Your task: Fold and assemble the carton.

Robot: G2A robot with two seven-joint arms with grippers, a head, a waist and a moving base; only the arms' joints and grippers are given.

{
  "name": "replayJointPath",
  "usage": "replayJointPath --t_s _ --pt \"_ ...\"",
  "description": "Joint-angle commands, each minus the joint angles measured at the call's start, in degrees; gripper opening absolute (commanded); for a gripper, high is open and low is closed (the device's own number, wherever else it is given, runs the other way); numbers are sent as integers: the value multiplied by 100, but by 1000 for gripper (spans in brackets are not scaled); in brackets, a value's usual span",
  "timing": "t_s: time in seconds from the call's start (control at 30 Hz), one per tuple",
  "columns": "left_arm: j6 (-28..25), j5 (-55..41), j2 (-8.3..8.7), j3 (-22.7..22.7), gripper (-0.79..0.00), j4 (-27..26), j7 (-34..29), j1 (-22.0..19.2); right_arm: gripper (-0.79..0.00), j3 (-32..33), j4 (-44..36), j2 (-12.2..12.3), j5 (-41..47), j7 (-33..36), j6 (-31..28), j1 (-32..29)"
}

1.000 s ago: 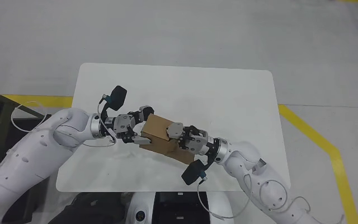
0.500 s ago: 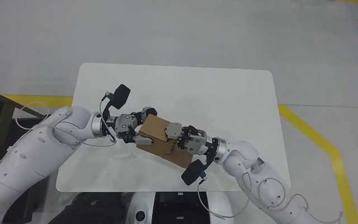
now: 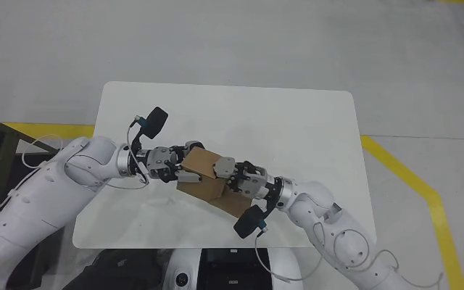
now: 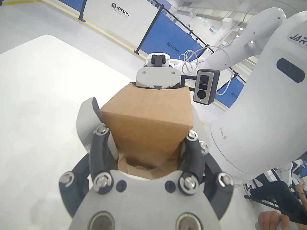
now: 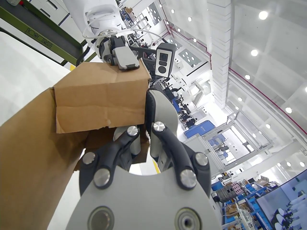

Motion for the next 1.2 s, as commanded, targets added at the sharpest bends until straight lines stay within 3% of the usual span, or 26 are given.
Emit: replayJointPath --t_s 0.0,0.2,0.37,0.47,0.7,0.83,1.0,1.17 --pt "0 -46 -20 -90 -600 53 -56 58 0 8 1 -4 56 42 -8 -8" --pt "0 -17 -92 -348 -610 199 -16 224 0 177 -73 -22 547 432 99 -140" --pt "0 270 -143 -639 -619 369 204 362 0 487 -302 -20 1247 1189 75 -404" --pt "0 553 -159 -876 -646 443 463 462 0 714 -502 -6 1834 1800 -189 -600" --pt "0 1147 -170 -1274 -637 358 965 725 0 1114 -951 24 4338 3613 -1601 -992" --pt "0 1341 -170 -1376 -643 304 1055 790 0 1249 -1084 41 5240 4499 -1855 -1126" --pt "0 1512 -170 -1445 -643 298 1132 831 0 1419 -1137 54 6526 5019 -1953 -1362" --pt "0 1540 -164 -1485 -646 260 1181 866 0 1434 -1142 55 6639 5049 -1961 -1379"
